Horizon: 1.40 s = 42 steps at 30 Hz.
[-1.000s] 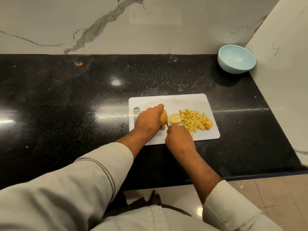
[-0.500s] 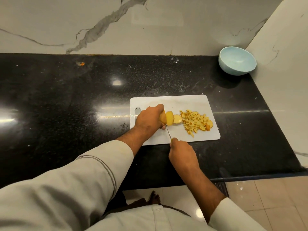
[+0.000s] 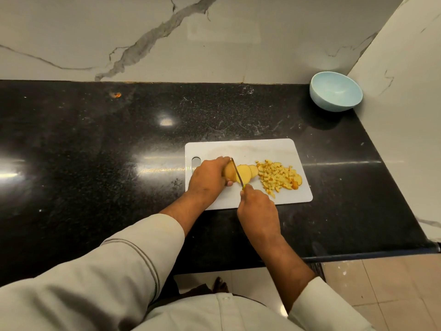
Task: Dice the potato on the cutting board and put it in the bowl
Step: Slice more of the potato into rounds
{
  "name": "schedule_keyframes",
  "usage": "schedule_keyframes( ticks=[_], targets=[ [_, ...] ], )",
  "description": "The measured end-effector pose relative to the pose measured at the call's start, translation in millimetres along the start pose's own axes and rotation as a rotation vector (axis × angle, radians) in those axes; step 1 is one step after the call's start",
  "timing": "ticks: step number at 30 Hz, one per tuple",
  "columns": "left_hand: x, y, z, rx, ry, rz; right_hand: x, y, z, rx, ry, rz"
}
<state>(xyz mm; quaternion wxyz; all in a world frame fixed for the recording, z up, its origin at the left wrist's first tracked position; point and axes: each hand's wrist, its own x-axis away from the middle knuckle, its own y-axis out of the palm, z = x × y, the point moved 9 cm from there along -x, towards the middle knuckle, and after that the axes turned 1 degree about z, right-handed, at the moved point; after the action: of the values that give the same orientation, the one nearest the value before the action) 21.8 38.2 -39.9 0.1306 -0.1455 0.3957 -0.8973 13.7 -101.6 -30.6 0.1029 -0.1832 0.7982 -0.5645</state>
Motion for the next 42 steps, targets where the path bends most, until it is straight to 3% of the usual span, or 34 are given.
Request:
schedule_keyframes(
  ticks=[13,35,42],
  targets=[
    [-4.4,-2.6,20.8,-0.229,0.071,-0.057,-16.1,11.3,-9.2,-0.02,0.055,-0.053],
    [-4.5,-3.2,14.7,-0.201,0.069,-0.034,-44.4,12.9,-10.1,-0.057,0.073,-0.185],
    [-3.0,2.4,14.5,-0.279,0.145,-0.006,-48.8,14.3,-12.3,-0.061,0.052,-0.199]
  ],
)
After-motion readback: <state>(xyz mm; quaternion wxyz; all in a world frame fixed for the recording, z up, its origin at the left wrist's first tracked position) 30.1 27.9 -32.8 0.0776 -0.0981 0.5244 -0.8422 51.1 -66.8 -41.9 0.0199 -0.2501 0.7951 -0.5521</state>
